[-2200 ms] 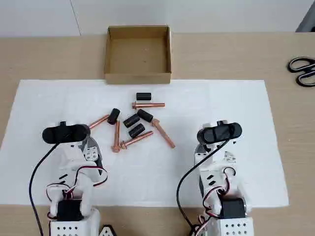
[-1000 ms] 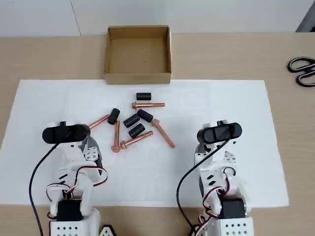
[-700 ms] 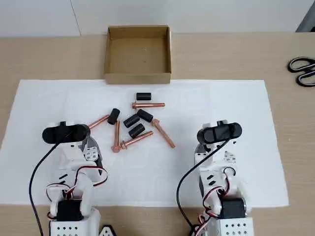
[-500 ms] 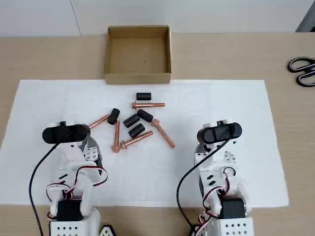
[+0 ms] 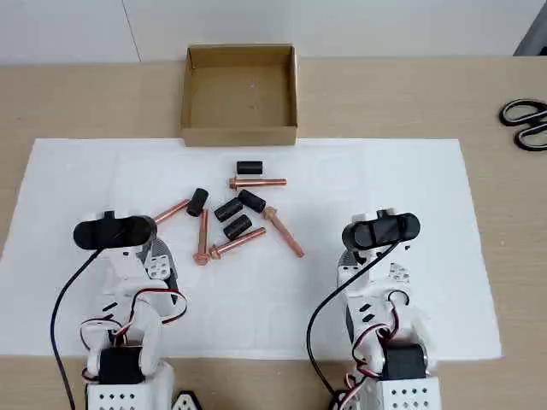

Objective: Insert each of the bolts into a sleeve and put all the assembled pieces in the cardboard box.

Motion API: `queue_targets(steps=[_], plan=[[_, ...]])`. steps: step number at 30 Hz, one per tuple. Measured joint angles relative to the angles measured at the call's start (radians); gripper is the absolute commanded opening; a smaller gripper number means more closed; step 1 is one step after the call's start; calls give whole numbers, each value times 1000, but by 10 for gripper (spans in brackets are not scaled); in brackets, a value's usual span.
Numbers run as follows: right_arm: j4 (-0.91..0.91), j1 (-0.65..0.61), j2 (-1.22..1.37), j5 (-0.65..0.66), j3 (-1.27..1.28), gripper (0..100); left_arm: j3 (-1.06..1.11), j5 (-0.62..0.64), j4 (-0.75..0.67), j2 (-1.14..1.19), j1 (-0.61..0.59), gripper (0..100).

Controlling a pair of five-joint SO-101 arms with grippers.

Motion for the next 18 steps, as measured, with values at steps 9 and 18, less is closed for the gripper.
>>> queue_targets(steps=[9, 18], plan=[[0, -8, 0, 0, 0, 32, 0, 0, 0, 0, 0, 6], [9, -68, 0, 2, 0, 35, 0, 0, 0, 0, 0, 6]])
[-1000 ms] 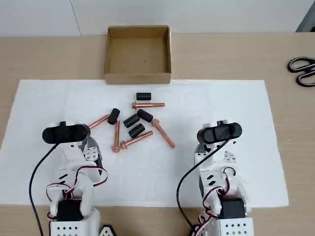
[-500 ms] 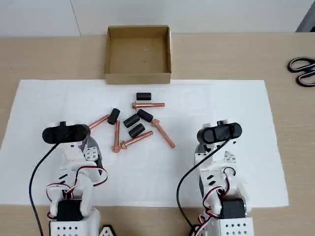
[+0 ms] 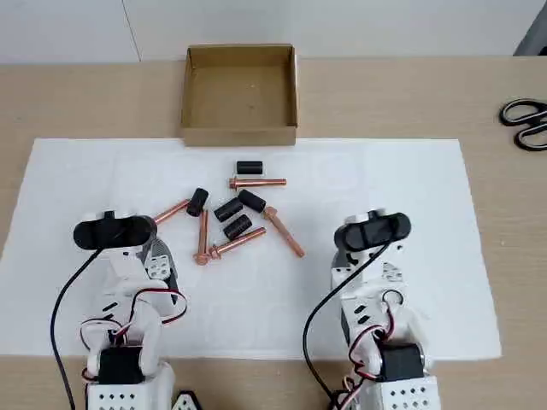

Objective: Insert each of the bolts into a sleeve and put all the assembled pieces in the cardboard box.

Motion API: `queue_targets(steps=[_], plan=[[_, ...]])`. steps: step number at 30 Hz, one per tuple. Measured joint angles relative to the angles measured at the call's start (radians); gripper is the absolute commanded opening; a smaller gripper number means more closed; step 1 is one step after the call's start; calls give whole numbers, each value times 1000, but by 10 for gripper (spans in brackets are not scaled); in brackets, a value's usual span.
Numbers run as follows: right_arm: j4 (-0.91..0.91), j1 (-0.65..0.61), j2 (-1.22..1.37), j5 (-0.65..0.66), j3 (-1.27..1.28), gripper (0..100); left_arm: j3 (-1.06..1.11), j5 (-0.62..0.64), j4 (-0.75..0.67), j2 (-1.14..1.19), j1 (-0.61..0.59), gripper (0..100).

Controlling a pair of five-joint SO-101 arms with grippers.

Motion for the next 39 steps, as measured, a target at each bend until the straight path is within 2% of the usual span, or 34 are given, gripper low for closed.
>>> queue_targets(steps=[2, 8, 14, 16, 20, 24, 29, 33, 39], plan=[[49, -14, 3, 23, -23, 35, 0, 0, 0, 0, 0, 6], [241, 17, 3, 230, -249, 35, 0, 0, 0, 0, 0, 6], [313, 117, 84, 267, -324, 35, 0, 0, -6, 0, 9, 6], [315, 115, 150, 269, -364, 35, 0, 3, -20, 0, 21, 6], [315, 126, 370, 269, -514, 35, -92, 5, -9, 2, 26, 6], [315, 121, 661, 269, -701, 35, -275, 5, 66, 0, 26, 6], [353, 2, 1026, 269, -977, 35, -423, 5, 163, 40, 26, 6], [407, -117, 1287, 273, -1223, 35, -511, 5, 249, 212, 26, 6], [523, -146, 1619, 370, -1617, 35, -786, 5, 334, 577, 26, 6]])
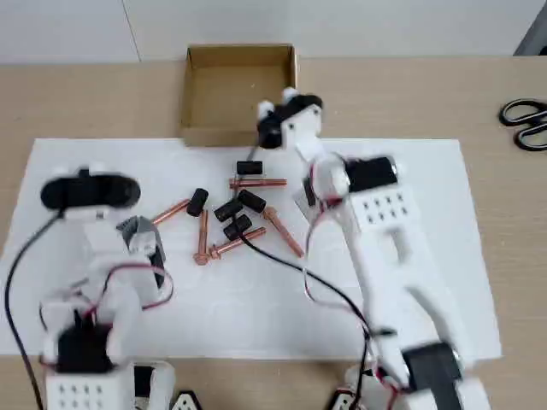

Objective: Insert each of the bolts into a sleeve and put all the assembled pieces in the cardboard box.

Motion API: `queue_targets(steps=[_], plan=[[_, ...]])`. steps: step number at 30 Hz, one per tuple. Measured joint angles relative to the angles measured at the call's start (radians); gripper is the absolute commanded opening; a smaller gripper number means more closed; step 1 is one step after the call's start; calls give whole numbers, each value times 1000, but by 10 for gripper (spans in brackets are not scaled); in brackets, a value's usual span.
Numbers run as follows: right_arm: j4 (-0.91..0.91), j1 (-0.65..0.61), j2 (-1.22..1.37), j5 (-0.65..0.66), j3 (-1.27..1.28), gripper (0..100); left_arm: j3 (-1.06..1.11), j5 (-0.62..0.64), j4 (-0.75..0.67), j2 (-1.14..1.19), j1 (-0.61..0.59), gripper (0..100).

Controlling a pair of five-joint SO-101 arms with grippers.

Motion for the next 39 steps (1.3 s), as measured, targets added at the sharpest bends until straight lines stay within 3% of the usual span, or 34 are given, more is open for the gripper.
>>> queue_targets(steps=[6, 10, 18, 23, 26, 30, 39], plan=[[146, -3, 285, 186, -341, 35, -290, 117, 31, 239, 0, 6], [198, -12, 463, 238, -554, 36, -353, 210, 32, 316, 0, 6], [199, -83, 743, 331, -872, 36, -358, 232, 3, 419, -2, 6], [170, -140, 898, 371, -1013, 37, -358, 232, -28, 457, -58, 6], [169, -143, 970, 374, -1106, 87, -358, 232, -49, 457, -109, 6], [192, -146, 1016, 374, -1200, 162, -358, 232, -64, 463, -155, 6], [193, -164, 1043, 374, -1237, 129, -215, 232, -164, 463, -167, 6]])
